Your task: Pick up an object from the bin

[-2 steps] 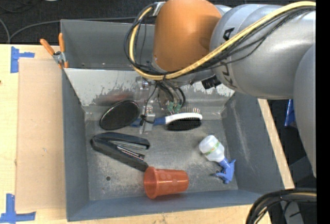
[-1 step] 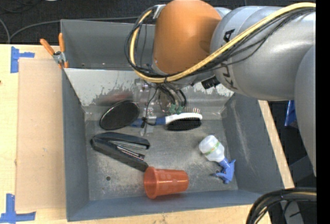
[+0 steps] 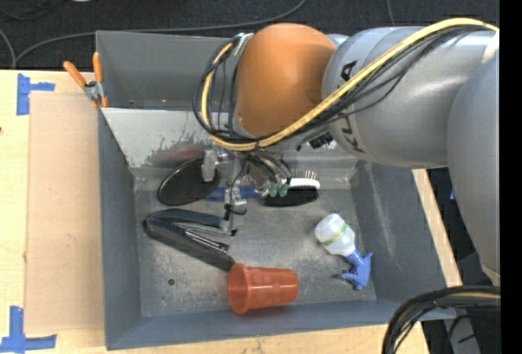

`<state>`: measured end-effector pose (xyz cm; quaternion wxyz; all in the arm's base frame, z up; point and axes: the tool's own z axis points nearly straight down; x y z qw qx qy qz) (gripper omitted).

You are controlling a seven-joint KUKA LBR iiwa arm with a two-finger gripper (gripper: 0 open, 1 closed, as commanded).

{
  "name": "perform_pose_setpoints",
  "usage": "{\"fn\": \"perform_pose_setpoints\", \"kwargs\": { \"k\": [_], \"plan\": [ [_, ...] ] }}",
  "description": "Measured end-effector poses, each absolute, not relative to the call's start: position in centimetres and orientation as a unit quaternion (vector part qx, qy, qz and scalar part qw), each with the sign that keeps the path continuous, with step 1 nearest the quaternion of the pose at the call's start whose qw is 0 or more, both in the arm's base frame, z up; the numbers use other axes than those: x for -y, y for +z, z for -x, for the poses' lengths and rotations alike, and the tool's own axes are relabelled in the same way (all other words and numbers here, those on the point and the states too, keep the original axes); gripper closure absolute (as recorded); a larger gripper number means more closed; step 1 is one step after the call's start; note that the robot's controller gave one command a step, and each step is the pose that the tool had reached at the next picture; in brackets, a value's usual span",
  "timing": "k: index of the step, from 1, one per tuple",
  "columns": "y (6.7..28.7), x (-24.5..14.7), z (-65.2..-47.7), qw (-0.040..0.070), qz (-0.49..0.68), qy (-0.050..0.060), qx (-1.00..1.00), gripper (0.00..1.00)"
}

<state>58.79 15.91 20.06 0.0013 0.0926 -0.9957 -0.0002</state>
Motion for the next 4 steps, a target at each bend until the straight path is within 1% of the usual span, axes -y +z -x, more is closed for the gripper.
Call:
{"fn": "perform_pose_setpoints", "kwargs": {
  "k": [1, 2, 3, 4],
  "plan": [
    [17.6, -15.8, -54.7, 0.004, -0.149, 0.000, 0.989, 0.00],
    [15.7, -17.0, -58.5, 0.000, -0.094, 0.000, 0.996, 1.00],
    [15.7, -17.0, -58.5, 0.000, -0.094, 0.000, 0.996, 1.00],
    [13.1, -19.7, -59.7, -0.001, -0.184, 0.000, 0.983, 1.00]
  ]
}}
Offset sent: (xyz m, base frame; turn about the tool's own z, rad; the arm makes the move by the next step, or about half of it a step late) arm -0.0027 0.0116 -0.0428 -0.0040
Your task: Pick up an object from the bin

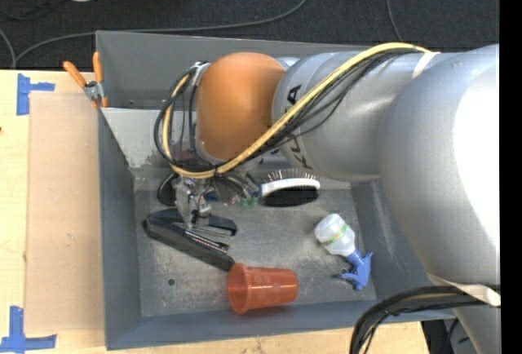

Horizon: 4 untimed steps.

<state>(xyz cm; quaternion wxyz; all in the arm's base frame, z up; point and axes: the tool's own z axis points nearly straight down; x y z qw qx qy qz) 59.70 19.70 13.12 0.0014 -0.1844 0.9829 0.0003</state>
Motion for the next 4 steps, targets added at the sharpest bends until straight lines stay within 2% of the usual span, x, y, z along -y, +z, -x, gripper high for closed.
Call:
{"fn": "perform_pose_setpoints", "kwargs": {
  "k": [1, 2, 3, 4],
  "plan": [
    [13.1, -18.7, -59.3, -0.001, -0.001, 0.000, -1.000, 0.00],
    [13.3, -18.0, -59.1, -0.001, -0.028, -0.001, -1.000, 0.00],
    [12.3, -20.8, -60.6, 0.000, 0.074, 0.000, -0.997, 0.00],
    [7.3, -18.9, -57.0, 0.003, 0.087, 0.002, -0.996, 0.00]
  ]
}}
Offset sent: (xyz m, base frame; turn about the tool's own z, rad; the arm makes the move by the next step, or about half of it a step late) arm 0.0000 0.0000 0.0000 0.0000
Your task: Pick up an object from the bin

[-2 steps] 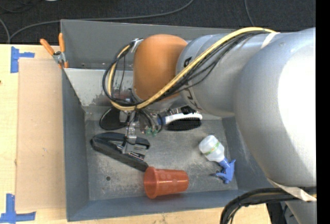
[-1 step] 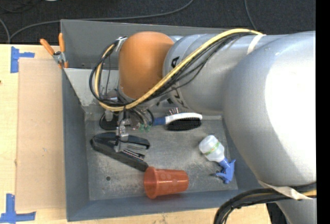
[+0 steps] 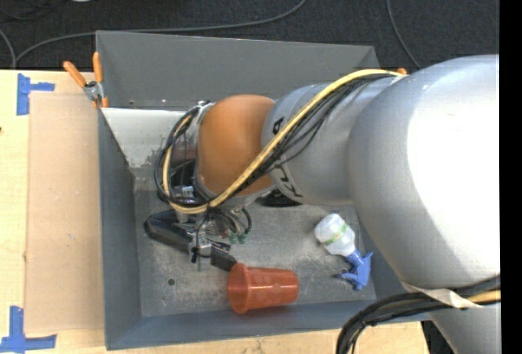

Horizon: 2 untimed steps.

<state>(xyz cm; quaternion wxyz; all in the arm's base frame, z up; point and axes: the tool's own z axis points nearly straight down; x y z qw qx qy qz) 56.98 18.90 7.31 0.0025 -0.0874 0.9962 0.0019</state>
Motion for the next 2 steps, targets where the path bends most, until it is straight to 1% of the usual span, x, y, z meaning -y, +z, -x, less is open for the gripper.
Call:
{"fn": "perform_pose_setpoints", "kwargs": {
  "k": [1, 2],
  "plan": [
    [8.5, -19.5, -59.6, 0.003, 0.052, 0.003, -0.999, 0.00],
    [10.2, -19.2, -58.4, -0.002, 0.059, 0.001, -0.998, 0.00]
  ]
}}
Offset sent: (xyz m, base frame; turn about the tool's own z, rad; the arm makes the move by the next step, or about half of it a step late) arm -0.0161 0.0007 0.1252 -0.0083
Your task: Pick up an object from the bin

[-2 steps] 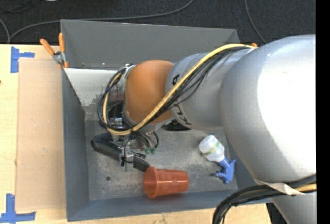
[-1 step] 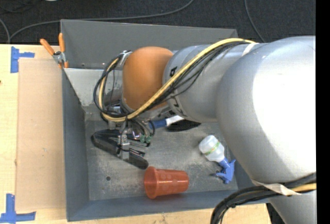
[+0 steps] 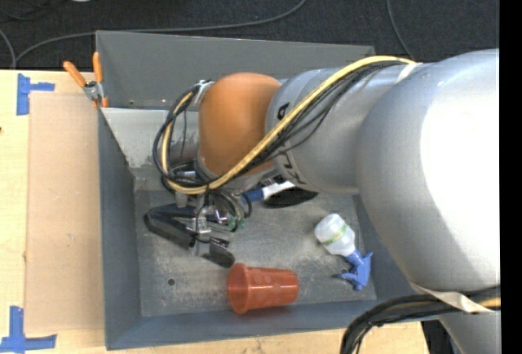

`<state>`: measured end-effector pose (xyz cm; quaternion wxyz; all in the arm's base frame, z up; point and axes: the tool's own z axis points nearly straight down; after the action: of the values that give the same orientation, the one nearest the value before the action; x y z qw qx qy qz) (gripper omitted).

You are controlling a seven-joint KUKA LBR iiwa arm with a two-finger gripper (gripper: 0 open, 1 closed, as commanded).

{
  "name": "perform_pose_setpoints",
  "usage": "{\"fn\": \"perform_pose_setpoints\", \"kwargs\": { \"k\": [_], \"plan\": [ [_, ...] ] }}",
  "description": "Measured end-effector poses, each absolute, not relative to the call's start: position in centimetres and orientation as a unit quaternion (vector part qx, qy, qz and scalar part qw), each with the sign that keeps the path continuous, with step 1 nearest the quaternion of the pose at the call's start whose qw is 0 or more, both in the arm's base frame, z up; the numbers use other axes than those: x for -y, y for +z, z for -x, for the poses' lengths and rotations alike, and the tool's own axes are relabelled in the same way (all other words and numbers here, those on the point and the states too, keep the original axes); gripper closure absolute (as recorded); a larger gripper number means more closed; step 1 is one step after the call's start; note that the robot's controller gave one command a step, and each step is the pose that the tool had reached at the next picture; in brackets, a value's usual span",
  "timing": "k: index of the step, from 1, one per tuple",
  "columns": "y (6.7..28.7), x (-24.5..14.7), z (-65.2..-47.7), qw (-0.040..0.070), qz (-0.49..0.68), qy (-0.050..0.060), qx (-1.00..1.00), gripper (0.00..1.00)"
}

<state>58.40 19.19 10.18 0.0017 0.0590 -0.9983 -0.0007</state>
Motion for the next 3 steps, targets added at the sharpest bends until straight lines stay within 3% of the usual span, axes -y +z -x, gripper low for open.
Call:
{"fn": "perform_pose_setpoints", "kwargs": {
  "k": [1, 2, 3],
  "plan": [
    [9.8, -20.4, -57.0, -0.002, -0.224, -0.001, 0.975, 0.00],
    [9.2, -19.7, -57.5, -0.002, -0.097, -0.001, 0.995, 0.00],
    [9.4, -19.2, -58.7, 0.002, -0.116, -0.002, 0.993, 1.00]
  ]
}}
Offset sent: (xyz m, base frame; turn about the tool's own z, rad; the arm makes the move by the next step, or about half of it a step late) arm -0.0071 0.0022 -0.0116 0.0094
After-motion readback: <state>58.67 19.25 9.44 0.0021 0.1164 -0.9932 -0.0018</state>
